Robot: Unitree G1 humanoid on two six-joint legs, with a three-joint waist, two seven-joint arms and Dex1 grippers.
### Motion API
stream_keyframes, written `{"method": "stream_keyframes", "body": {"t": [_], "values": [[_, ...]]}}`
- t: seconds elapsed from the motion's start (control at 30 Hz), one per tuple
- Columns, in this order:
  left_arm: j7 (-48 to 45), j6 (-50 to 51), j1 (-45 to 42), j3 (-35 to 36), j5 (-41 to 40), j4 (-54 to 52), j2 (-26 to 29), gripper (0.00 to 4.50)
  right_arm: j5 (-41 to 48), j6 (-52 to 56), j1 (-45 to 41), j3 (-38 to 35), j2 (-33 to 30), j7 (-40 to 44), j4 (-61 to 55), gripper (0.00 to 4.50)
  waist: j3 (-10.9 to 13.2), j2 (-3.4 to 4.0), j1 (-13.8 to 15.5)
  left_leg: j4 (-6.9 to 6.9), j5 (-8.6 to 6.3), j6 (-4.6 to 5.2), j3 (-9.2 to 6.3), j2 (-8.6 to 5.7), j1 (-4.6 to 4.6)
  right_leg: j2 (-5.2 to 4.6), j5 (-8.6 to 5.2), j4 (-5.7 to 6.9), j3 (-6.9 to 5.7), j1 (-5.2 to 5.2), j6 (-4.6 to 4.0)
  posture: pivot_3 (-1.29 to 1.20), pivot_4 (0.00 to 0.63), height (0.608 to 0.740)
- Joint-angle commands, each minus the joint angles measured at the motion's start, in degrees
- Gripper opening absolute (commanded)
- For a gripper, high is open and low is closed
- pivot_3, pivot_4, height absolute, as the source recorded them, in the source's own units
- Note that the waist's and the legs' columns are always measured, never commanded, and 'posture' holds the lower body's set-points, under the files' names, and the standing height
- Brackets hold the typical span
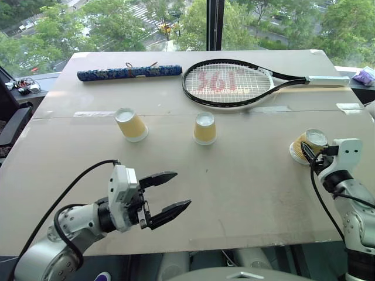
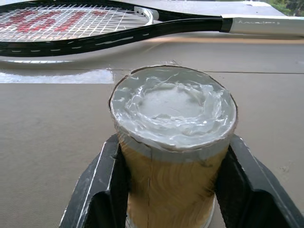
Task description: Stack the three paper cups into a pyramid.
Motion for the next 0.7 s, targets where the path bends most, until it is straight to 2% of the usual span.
{"method": "stream_keyframes", "body": {"t": [0.03,0.2,0.37,0.7], "values": [[-0.2,-2.1,1.1,1.5,0.9,-1.0,-0.4,4.50,1.2,-2.5,-1.5,3.3,-1.8,5.8,-2.0,1.65,0.0,0.00,-0.1,0.00,0.00,0.00,0.01,0.00,0.00,0.00,0.00,0.01,0.01,0.00,0.00,0.00,0.150,0.740],[3.9,-6.3,3.3,2.3,7.5,0.0,-3.3,4.50,1.3,-1.6,-5.7,10.2,-2.4,10.6,-2.4,1.65,0.0,0.02,-0.2,0.00,0.00,0.01,0.00,0.01,0.01,0.03,0.00,0.04,0.02,0.01,0.00,0.00,0.150,0.740],[1.4,-5.7,9.1,6.4,4.1,-1.5,-3.2,4.50,0.0,-1.4,-11.2,14.6,-1.5,11.3,0.7,1.65,0.0,-0.02,-0.1,0.05,-0.01,0.01,-0.06,0.01,-0.07,-0.04,0.01,-0.01,-0.04,-0.16,0.00,0.00,0.150,0.740],[3.3,-7.8,15.9,8.6,4.8,-5.9,-6.6,4.50,-1.8,0.1,-18.7,20.0,0.4,11.8,4.5,1.65,0.0,-0.05,0.0,0.12,-0.11,0.19,-0.12,-0.05,-0.11,-0.23,0.01,0.00,-0.14,-0.19,0.02,0.00,0.150,0.740]]}}
